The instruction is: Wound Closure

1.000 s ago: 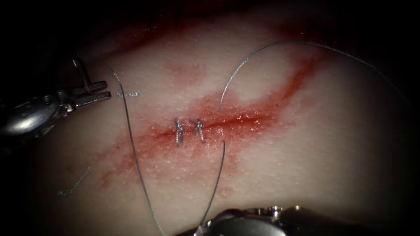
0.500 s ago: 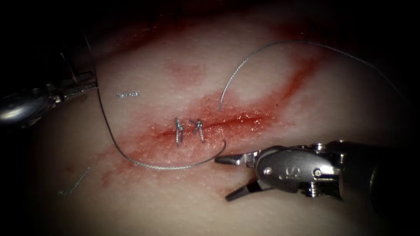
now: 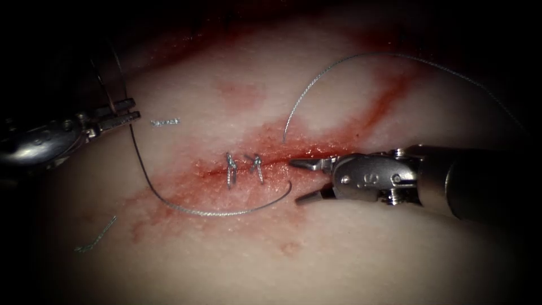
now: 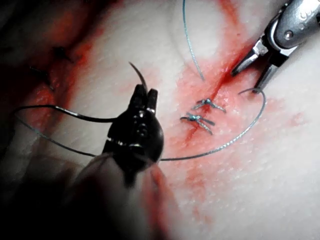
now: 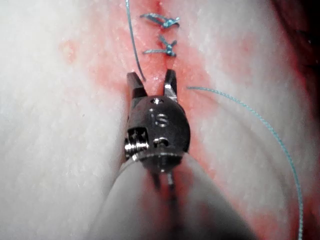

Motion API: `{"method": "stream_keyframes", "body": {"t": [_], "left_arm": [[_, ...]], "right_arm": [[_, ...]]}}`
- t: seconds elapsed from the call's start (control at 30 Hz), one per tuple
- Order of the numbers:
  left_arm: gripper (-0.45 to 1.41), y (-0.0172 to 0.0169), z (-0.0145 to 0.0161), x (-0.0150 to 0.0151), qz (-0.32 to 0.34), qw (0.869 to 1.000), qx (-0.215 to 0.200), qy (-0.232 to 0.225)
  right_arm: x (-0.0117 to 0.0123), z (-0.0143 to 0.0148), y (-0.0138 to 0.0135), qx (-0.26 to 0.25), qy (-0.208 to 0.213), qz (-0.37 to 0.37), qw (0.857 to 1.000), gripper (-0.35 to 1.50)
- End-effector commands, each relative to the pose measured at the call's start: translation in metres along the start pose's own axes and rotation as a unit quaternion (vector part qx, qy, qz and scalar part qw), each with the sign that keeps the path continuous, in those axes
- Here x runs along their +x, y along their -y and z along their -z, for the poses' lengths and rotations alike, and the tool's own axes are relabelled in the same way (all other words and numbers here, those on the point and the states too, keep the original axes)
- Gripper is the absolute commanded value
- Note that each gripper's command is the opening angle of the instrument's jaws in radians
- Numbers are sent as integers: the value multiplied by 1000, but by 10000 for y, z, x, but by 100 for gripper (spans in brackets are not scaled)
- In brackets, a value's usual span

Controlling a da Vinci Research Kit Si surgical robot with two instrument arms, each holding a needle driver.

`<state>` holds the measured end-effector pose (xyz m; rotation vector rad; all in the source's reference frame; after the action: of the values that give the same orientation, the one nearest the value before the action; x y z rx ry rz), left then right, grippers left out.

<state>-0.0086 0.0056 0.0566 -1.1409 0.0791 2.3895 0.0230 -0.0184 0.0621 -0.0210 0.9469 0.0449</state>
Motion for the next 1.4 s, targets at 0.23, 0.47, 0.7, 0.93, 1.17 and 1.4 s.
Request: {"method": "stream_keyframes", "body": {"t": [0.23,0.47,0.7,0.93,1.17,1.4], "left_arm": [[-45,-3,-8,-2,1,1000,0,0],[-45,-3,-8,-2,1,1000,-1,-1],[-45,-3,-8,-2,1,1000,0,0],[-45,-4,-9,-2,1,1000,-1,-1],[-45,-4,-9,-2,1,1000,0,0],[-45,-4,-9,-2,1,1000,-1,1]], "right_arm": [[-6,-17,8,-4,2,1,1000,-33],[-6,-15,8,3,1,1,1000,64],[-8,-8,5,11,7,2,1000,89],[-6,-13,10,7,7,2,1000,84],[-3,-22,10,1,5,0,1000,14],[-5,-21,18,16,9,5,1000,-35]]}}
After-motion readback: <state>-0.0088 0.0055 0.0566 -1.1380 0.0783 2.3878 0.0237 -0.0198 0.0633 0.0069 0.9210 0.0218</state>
